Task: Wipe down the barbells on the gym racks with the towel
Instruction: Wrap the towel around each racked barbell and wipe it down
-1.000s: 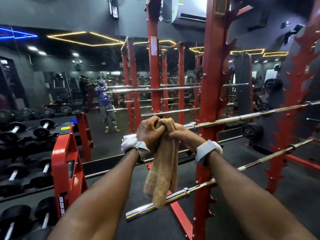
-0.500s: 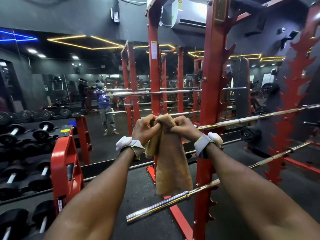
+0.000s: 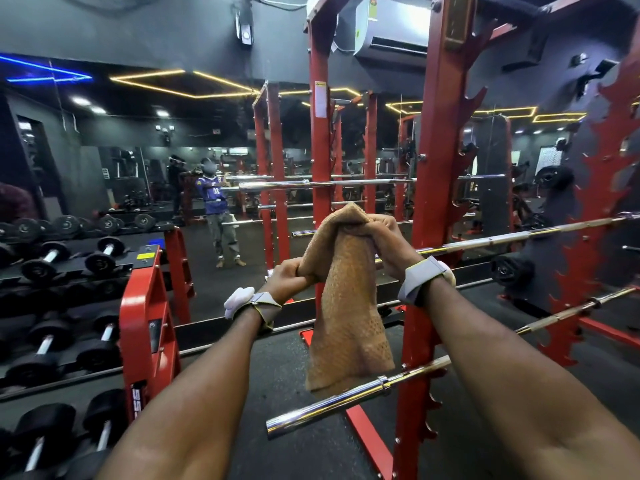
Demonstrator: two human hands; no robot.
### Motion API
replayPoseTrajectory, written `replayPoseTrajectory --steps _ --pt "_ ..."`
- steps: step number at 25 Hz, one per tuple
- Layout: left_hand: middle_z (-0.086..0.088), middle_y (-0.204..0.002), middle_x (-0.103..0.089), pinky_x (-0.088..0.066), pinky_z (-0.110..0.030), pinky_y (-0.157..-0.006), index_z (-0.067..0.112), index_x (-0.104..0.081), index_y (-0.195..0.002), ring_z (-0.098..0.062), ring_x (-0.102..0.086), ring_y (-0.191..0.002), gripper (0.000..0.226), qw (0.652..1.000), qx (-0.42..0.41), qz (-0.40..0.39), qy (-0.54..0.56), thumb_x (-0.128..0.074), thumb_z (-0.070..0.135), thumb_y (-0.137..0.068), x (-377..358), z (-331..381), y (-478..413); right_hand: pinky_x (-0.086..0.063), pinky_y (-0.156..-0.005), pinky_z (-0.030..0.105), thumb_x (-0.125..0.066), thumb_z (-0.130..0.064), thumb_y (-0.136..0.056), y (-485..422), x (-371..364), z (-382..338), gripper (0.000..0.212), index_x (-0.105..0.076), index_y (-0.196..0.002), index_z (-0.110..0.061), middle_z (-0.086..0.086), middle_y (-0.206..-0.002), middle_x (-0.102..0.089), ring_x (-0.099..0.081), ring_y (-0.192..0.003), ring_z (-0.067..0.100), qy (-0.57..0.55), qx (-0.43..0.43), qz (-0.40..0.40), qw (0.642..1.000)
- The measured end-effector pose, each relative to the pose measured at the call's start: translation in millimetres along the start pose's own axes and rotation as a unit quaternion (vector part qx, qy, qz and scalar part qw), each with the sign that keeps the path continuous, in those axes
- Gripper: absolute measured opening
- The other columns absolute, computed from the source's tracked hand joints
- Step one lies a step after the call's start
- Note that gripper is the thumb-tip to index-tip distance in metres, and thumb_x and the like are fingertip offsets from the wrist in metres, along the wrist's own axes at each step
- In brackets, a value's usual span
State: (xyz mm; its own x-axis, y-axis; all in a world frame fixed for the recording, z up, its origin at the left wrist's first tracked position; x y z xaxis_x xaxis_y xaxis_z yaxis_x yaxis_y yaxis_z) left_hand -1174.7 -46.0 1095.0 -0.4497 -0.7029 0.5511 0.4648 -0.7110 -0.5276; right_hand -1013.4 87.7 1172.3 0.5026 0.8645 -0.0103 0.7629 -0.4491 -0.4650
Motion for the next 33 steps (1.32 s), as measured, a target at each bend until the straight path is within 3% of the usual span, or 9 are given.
replayPoseTrajectory --steps 4,9,15,20,24,28,30,32,33 --pt "0.001 -0.067 -0.049 -0.039 -0.037 -0.063 0.009 -0.058 -0.066 -0.013 -0.048 -0.069 0.039 0.993 0.049 0.064 0.085 -0.071 0.045 -0.066 28.8 -12.1 11.8 -0.047 -0.046 0.020 -0.069 -0.002 -0.085 2.3 0.9 15.2 0.006 -0.065 -0.081 -0.003 0.004 -0.070 -0.062 -0.060 -0.057 0.005 -0.011 -0.023 0.050 0.998" --pt "-0.005 -0.072 -0.047 -0.034 -0.035 -0.065 -0.010 -0.057 -0.076 -0.017 -0.043 -0.070 0.062 0.975 0.059 0.140 0.163 -0.072 0.049 -0.068 57.3 -11.4 19.3 -0.048 -0.067 0.034 -0.075 0.001 -0.078 -6.5 5.5 61.3 0.024 -0.063 -0.093 0.015 0.020 -0.088 -0.060 -0.054 -0.081 0.028 -0.036 -0.046 0.081 0.995" --pt "-0.005 -0.078 -0.061 -0.047 -0.031 -0.068 -0.005 -0.069 -0.090 -0.015 -0.055 -0.074 0.024 0.958 0.087 0.179 0.207 -0.076 0.017 -0.084 59.4 -19.1 4.3 -0.054 -0.066 0.030 -0.083 -0.005 -0.074 -30.2 10.1 83.4 0.026 -0.068 -0.095 0.003 0.014 -0.086 -0.068 -0.063 -0.077 0.021 -0.039 -0.046 0.112 0.992" --pt "-0.004 -0.078 -0.061 -0.047 -0.015 -0.059 -0.011 -0.066 -0.096 -0.006 -0.055 -0.068 0.024 0.945 0.089 0.233 0.210 -0.073 0.010 -0.087 62.1 -32.6 -27.5 -0.057 -0.078 0.041 -0.087 -0.014 -0.071 -80.2 11.3 100.0 0.031 -0.068 -0.095 -0.009 0.009 -0.092 -0.072 -0.066 -0.083 0.019 0.000 -0.015 0.142 0.990" --pt "-0.008 -0.084 -0.063 -0.048 -0.020 -0.064 -0.010 -0.067 -0.096 -0.012 -0.056 -0.076 0.028 0.938 0.101 0.264 0.203 -0.074 0.015 -0.086 69.2 -61.2 -58.2 -0.059 -0.086 0.041 -0.088 -0.023 -0.069 -128.7 5.6 114.6 0.049 -0.065 -0.111 -0.017 0.003 -0.099 -0.073 -0.069 -0.091 0.017 0.040 -0.017 0.137 0.990" --pt "-0.009 -0.081 -0.064 -0.047 -0.034 -0.067 -0.008 -0.068 -0.090 -0.016 -0.055 -0.076 0.037 0.928 0.146 0.282 0.196 -0.079 0.026 -0.081 59.3 -100.3 -68.1 -0.053 -0.093 0.044 -0.079 -0.025 -0.065 -160.7 1.6 154.1 0.057 -0.057 -0.117 -0.023 -0.002 -0.100 -0.069 -0.064 -0.105 0.024 0.205 -0.068 0.100 0.971" --pt "-0.008 -0.080 -0.062 -0.045 -0.034 -0.067 -0.010 -0.066 -0.089 -0.017 -0.054 -0.075 0.040 0.917 0.180 0.279 0.222 -0.078 0.028 -0.082 46.1 -114.7 -65.8 -0.041 -0.094 0.039 -0.070 -0.016 -0.073 -160.1 -8.1 166.6 0.059 -0.049 -0.128 -0.018 0.005 -0.105 -0.059 -0.049 -0.114 0.033 0.364 -0.083 0.074 0.925" --pt "-0.011 -0.081 -0.057 -0.044 -0.034 -0.067 -0.015 -0.062 -0.092 -0.019 -0.051 -0.076 0.040 0.902 0.206 0.275 0.263 -0.076 0.023 -0.085 33.4 -130.2 -67.9 -0.032 -0.091 0.041 -0.063 -0.016 -0.076 -153.5 -31.3 154.0 0.067 -0.043 -0.140 -0.017 0.010 -0.119 -0.054 -0.041 -0.115 0.035 0.473 0.007 0.068 0.879" --pt "-0.013 -0.083 -0.056 -0.045 -0.034 -0.067 -0.015 -0.061 -0.094 -0.020 -0.051 -0.078 0.038 0.894 0.215 0.266 0.291 -0.075 0.020 -0.086 27.9 -136.0 -69.7 -0.032 -0.090 0.041 -0.061 -0.022 -0.076 -147.3 -49.3 146.8 0.067 -0.044 -0.141 -0.020 0.008 -0.123 -0.055 -0.042 -0.114 0.033 0.467 0.054 0.048 0.881"
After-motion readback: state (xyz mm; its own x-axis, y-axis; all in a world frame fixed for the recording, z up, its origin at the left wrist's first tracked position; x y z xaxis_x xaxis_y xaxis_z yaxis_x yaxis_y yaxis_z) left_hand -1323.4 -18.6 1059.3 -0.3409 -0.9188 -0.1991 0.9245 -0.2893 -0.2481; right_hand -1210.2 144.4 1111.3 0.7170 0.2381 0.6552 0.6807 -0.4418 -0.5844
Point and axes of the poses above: each hand's wrist, its own y-axis away from the middle knuckle, its own x-axis out of the back of the hand, z = x × y, the point moved 6 cm from there along -y, towards the middle knuckle
